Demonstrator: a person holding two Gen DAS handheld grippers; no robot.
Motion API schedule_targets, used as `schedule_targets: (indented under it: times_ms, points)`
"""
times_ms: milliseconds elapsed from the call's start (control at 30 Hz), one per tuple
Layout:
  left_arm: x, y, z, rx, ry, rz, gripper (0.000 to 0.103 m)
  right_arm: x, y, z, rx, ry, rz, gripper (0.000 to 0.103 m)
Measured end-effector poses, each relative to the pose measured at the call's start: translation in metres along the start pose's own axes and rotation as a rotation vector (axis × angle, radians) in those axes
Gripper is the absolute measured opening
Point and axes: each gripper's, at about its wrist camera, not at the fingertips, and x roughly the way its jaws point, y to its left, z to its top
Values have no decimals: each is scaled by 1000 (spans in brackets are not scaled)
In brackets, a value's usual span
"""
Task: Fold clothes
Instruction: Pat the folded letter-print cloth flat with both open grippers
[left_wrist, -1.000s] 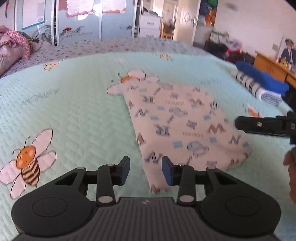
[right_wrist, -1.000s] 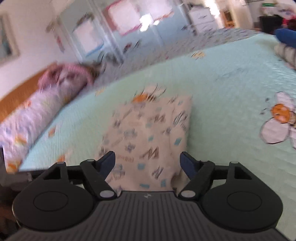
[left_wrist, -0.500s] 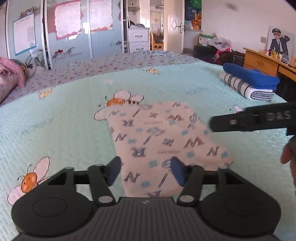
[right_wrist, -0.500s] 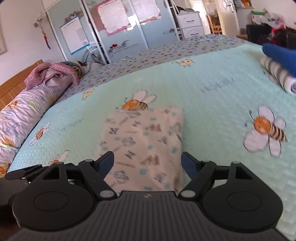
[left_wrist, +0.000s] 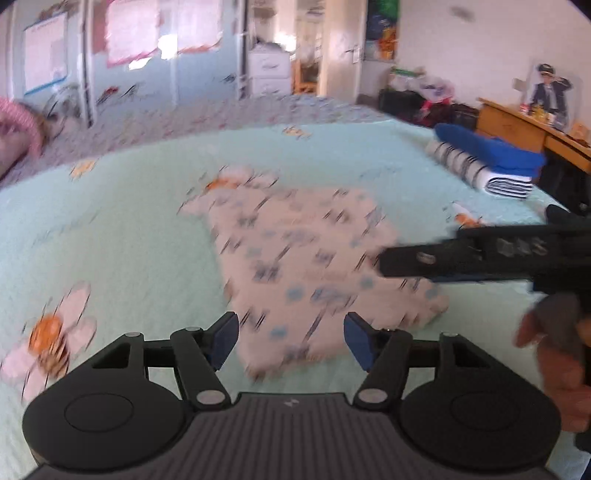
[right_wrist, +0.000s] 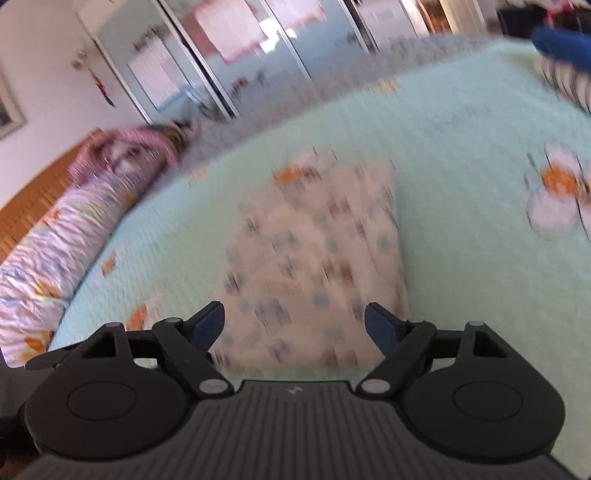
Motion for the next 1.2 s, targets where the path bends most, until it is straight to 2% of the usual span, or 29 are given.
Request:
schedule_targets:
  times_ms: [100, 200, 233, 267, 333, 400, 467, 533, 600, 667, 733, 767, 833, 867, 967, 1033, 1200]
  points:
    - [19, -7, 5, 25, 18, -49, 66, 22, 0, 23, 7, -12, 51, 84]
    - [41, -10, -8, 57, 82, -63, 66, 63, -17, 49, 31, 31, 89, 84]
    - [43, -9, -13, 69, 93, -55, 65, 75, -26, 56, 32, 46, 60, 84]
    - [41, -9, -16, 83, 89, -50, 65, 85, -36, 62, 36, 56, 30, 83]
    - [35, -6, -19, 94, 77, -43, 65, 85, -55, 73, 79, 23, -23, 83]
    - [26, -2, -13, 65, 44, -49, 65, 73, -60, 83, 119, -34, 38, 83]
    - [22, 0, -1, 43, -8, -62, 65, 70, -51, 91, 79, -66, 86, 84]
    - [34, -4, 9, 69, -3, -50, 66, 91, -41, 94, 53, -4, 77, 84]
    - [50, -2, 9, 79, 65, -19, 66, 117, -36, 97, 35, 83, 59, 84]
    - [52, 10, 2, 20, 103, -14, 64, 129, -40, 103, 32, 105, 9, 66]
    - [36, 21, 1, -28, 68, -24, 64, 109, -40, 109, 92, 44, 9, 69]
    - [31, 24, 1, -33, 59, -14, 65, 98, -40, 111, 115, 15, 8, 78]
    - [28, 27, 5, -36, 58, 15, 65, 69, -34, 102, 88, -26, -8, 85]
    - [29, 28, 8, -44, 65, 31, 65, 55, -31, 97, 76, -41, -20, 85]
    - [33, 28, 20, -82, 95, 84, 66, 30, -22, 75, 66, -13, -110, 85]
    - [30, 24, 29, -84, 110, 91, 66, 19, -14, 65, 58, 13, -176, 85]
    - [20, 4, 60, -28, 145, 148, 69, 8, 13, 72, 59, 86, -270, 85]
